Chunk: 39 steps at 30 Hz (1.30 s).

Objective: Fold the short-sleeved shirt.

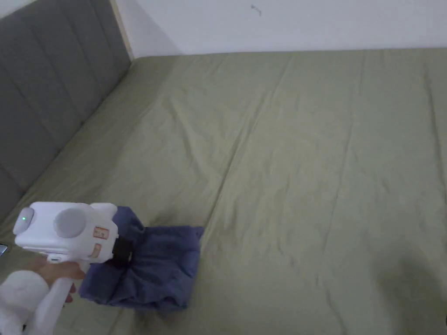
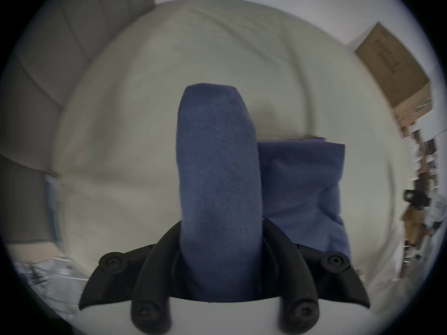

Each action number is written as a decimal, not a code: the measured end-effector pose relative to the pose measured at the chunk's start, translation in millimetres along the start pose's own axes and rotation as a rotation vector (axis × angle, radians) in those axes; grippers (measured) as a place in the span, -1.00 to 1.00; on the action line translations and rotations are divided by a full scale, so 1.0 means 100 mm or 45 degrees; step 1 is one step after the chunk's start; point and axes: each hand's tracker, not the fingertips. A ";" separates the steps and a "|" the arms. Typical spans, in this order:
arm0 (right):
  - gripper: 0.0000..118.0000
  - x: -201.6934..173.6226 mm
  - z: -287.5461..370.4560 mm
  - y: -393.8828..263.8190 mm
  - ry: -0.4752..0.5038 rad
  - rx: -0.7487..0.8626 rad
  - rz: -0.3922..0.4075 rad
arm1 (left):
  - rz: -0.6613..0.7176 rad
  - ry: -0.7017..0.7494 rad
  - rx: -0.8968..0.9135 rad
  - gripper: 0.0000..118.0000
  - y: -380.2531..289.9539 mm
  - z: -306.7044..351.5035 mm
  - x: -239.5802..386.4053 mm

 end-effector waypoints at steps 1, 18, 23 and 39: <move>-0.91 0.03 -0.01 -0.03 -0.017 -0.011 -0.006 | -0.003 0.106 0.016 -0.52 0.03 0.00 -0.12; -0.91 -0.15 0.17 -0.06 -0.062 0.014 0.072 | 0.150 0.106 0.580 0.08 -0.17 1.33 0.03; -0.91 -0.27 0.36 -0.12 0.079 0.074 0.102 | 0.071 -0.164 0.843 -1.00 -0.61 1.81 0.82; -0.91 -0.58 1.32 -0.30 0.096 0.568 0.464 | -0.012 -0.213 1.124 -1.00 -1.10 2.32 2.57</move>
